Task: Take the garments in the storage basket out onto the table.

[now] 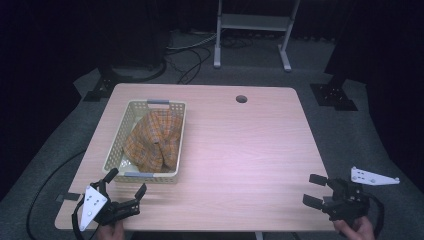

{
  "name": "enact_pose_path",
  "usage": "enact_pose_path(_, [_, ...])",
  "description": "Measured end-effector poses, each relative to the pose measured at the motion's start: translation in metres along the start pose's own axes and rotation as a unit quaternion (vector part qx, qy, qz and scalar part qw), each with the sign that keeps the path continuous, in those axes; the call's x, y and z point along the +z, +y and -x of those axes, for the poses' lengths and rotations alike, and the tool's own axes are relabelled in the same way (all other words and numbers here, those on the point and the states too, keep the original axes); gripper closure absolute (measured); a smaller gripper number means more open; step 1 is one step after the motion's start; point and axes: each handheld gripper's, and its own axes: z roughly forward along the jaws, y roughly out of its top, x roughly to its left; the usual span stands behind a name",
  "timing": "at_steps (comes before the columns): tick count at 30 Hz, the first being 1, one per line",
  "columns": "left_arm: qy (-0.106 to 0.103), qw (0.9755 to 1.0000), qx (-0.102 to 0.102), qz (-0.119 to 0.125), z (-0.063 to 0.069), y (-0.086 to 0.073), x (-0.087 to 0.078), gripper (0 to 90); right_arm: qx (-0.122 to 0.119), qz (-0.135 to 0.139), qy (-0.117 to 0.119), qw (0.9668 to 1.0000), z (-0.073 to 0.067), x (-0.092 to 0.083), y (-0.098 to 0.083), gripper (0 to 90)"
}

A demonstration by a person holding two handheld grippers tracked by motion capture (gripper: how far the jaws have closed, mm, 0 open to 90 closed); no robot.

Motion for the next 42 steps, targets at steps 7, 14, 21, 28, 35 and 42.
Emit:
enact_pose_path(7, [-0.002,1.0,0.0,0.0,0.0,0.0,-0.001,0.1,-0.002,-0.005,0.006,1.0,-0.001,0.009,0.004,1.6])
enact_pose_path(14, [-0.005,1.0,0.0,0.0,0.0,0.0,-0.001,0.1,-0.006,-0.011,0.009,0.9999,-0.004,0.018,0.008,1.6])
enact_pose_path(21, [0.002,1.0,0.0,0.0,0.0,0.0,0.001,0.1,-0.011,-0.019,0.011,0.9997,-0.01,0.027,0.01,1.6])
enact_pose_path(28, [0.001,1.0,-0.001,0.0,0.0,0.0,0.001,0.1,-0.008,-0.023,0.016,0.9996,-0.014,0.038,0.008,1.5])
enact_pose_path(35, [0.002,1.0,0.0,0.0,0.0,0.0,0.001,0.1,-0.01,-0.03,0.023,0.9992,-0.016,0.048,0.012,1.5])
enact_pose_path(42, [0.004,1.0,-0.001,0.0,0.0,0.0,0.002,0.1,-0.013,-0.036,0.026,0.9989,-0.02,0.056,0.015,1.6])
